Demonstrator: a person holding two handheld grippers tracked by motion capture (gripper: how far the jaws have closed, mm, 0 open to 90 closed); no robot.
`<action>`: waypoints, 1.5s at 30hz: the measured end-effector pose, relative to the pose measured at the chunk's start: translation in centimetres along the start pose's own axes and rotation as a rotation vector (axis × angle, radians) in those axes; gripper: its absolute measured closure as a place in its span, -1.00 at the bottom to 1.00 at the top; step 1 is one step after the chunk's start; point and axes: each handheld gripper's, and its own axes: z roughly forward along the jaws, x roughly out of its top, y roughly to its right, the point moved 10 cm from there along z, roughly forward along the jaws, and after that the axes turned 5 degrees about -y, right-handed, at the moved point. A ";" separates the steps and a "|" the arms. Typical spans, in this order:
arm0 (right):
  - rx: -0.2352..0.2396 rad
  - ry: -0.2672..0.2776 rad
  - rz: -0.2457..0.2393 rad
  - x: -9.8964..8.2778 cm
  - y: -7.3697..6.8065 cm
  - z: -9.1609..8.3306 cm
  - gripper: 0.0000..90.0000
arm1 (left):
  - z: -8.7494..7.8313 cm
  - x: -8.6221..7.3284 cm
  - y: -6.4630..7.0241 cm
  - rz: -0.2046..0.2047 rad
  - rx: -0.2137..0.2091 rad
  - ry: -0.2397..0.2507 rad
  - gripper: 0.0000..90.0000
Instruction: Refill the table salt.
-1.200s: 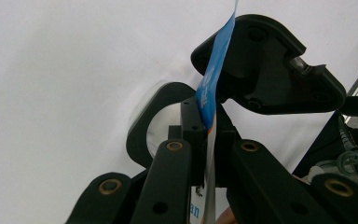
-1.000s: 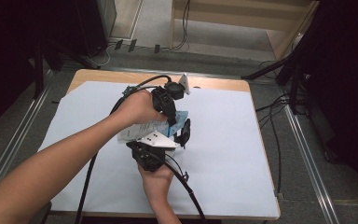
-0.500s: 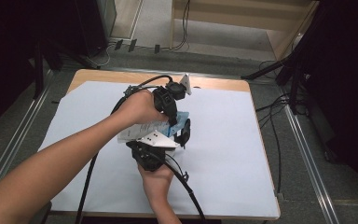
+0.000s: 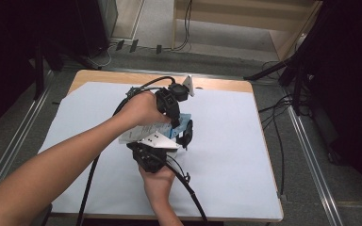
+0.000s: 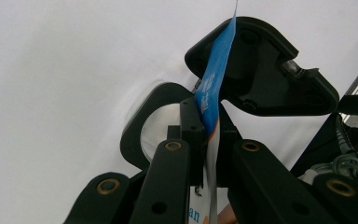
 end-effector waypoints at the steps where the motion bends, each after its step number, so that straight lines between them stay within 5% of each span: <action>1: 0.000 -0.001 0.003 0.0 0.0 0.0 1.00 | 0.0 0.0 0.0 0.000 0.001 0.001 0.98; 45: -0.003 -0.003 -0.006 0.0 0.0 0.1 1.00 | -0.5 0.0 0.0 0.001 -0.009 0.012 0.98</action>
